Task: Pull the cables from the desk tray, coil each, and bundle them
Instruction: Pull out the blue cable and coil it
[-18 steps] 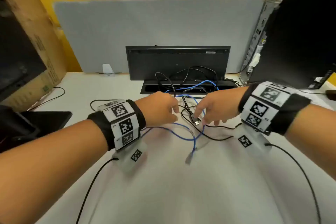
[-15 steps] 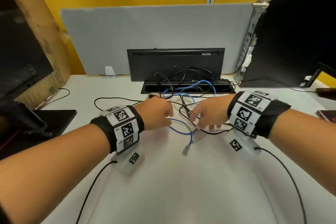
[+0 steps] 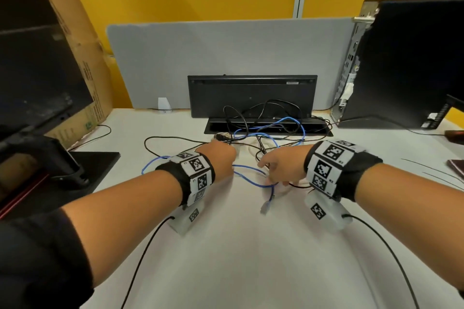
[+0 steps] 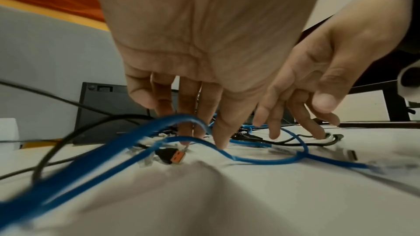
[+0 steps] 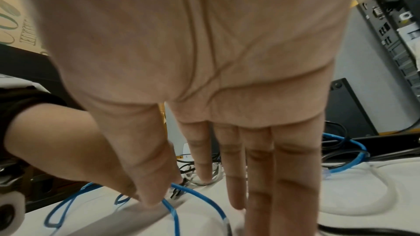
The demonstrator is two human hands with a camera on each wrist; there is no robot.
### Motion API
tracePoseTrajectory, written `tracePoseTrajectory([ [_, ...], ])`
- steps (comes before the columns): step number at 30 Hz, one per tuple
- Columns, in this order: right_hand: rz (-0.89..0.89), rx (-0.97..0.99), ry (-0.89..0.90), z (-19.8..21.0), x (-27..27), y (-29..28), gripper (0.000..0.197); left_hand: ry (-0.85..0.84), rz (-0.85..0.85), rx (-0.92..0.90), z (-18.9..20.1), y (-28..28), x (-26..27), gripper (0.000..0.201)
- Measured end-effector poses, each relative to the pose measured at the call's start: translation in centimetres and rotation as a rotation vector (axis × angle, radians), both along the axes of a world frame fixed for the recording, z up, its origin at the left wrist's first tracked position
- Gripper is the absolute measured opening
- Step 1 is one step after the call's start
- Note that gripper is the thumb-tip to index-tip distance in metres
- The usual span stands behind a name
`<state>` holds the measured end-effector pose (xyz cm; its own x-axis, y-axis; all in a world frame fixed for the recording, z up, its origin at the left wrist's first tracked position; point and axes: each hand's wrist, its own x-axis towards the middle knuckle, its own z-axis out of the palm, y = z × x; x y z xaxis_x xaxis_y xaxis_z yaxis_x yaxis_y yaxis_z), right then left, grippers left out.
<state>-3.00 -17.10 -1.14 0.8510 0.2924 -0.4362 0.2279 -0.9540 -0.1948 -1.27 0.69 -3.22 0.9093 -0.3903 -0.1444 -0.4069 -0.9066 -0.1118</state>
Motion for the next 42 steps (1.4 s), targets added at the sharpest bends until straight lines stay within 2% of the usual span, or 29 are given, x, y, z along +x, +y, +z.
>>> tracePoseTrajectory([
  [4,0.030,-0.019,-0.047,0.2,0.9,0.4,0.052,0.046,0.022,-0.012,-0.1,-0.5,0.7,0.022],
  [9,0.088,-0.041,-0.232,1.6,1.1,0.3,0.043,0.005,0.009,-0.269,2.6,-1.0,1.6,0.026],
  [11,0.072,0.052,-0.315,2.4,1.3,0.1,0.037,-0.043,-0.032,-0.451,4.0,-1.3,1.8,0.022],
  [14,-0.023,0.344,-0.393,3.6,1.8,-0.6,0.026,-0.104,-0.055,-0.699,6.0,-2.1,1.6,0.019],
  [16,-0.091,0.506,-0.444,4.8,2.0,-1.2,0.029,-0.129,-0.056,-0.805,7.1,-2.4,1.5,0.019],
  [18,-0.132,0.565,-0.501,6.0,1.9,-2.3,0.025,-0.126,-0.057,-0.862,8.2,-2.1,1.5,0.020],
  [26,-0.255,0.622,-0.676,10.0,-0.1,-9.5,0.021,-0.093,-0.003,-0.847,11.8,1.3,1.0,0.028],
  [32,-0.390,0.583,-0.810,11.3,-0.3,-13.5,0.017,-0.186,0.028,-0.777,14.7,3.6,0.4,0.028],
  [36,-0.474,0.588,-0.907,12.6,-0.8,-15.6,0.020,-0.256,0.045,-0.811,16.7,5.0,0.3,0.028],
  [39,-0.476,0.532,-0.871,12.7,-1.0,-15.9,0.020,-0.292,0.040,-0.861,17.1,5.2,0.1,0.027],
  [42,-0.479,0.475,-0.700,12.4,-1.3,-14.4,0.022,-0.322,0.003,-0.881,17.3,4.3,-0.3,0.025],
])
